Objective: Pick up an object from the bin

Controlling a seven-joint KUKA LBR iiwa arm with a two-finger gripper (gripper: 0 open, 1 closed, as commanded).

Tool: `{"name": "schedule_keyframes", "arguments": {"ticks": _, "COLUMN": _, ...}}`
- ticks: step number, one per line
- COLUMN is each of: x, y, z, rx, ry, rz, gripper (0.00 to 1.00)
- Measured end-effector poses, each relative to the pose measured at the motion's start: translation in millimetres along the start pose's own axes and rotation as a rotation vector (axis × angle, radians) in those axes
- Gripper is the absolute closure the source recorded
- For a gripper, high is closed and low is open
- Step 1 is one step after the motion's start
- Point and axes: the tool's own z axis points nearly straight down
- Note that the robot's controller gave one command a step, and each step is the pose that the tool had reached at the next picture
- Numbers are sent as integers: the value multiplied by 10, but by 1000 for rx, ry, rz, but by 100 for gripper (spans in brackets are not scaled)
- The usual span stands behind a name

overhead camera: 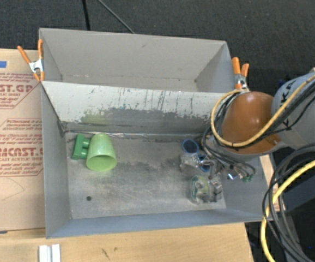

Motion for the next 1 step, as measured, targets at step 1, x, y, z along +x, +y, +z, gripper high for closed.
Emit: {"name": "schedule_keyframes", "arguments": {"ticks": 1, "x": 3, "y": 1, "z": -8, "rx": -1, "ry": 1, "rz": 1, "gripper": 100}}
